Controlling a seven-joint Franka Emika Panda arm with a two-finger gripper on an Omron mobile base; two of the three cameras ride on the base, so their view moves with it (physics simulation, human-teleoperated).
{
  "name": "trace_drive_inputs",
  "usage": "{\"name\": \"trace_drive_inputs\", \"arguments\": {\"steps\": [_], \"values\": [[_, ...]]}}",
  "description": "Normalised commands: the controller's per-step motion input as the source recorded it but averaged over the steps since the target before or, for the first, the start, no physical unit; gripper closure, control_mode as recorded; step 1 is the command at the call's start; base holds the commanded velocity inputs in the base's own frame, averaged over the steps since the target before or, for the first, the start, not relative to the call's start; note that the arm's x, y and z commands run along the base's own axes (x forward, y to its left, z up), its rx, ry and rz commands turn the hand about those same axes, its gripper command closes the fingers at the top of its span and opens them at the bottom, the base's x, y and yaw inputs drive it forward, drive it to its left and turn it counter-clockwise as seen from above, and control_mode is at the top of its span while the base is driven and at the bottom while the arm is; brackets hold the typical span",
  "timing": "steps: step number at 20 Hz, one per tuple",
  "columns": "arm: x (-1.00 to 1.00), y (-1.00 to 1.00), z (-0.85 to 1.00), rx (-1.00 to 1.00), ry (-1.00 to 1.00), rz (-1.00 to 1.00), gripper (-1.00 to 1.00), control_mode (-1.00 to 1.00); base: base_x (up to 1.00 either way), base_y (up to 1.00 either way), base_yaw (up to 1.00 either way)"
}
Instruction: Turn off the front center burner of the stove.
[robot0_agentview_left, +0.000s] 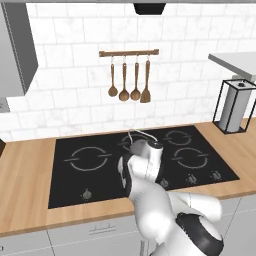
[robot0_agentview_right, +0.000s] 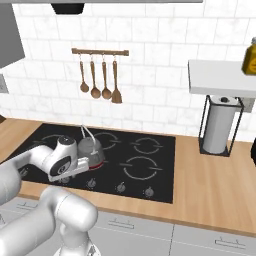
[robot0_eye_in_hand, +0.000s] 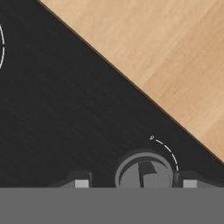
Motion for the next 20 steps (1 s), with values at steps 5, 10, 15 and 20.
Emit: {"name": "trace_drive_inputs", "arguments": {"steps": [5, 10, 15, 20], "values": [[0.00, 0.00, -0.10, 0.07, 0.18, -1.00, 1.00, -1.00, 0.00, 0.00, 0.00], [-0.01, 0.00, -0.20, 0.04, 0.21, -1.00, 1.00, -1.00, 0.00, 0.00, 0.00], [0.00, 0.00, -0.34, 0.00, 0.14, -1.00, 1.00, -1.00, 0.00, 0.00, 0.00], [0.00, 0.00, -0.36, 0.00, 0.14, -1.00, 1.00, -1.00, 0.00, 0.00, 0.00]]}}
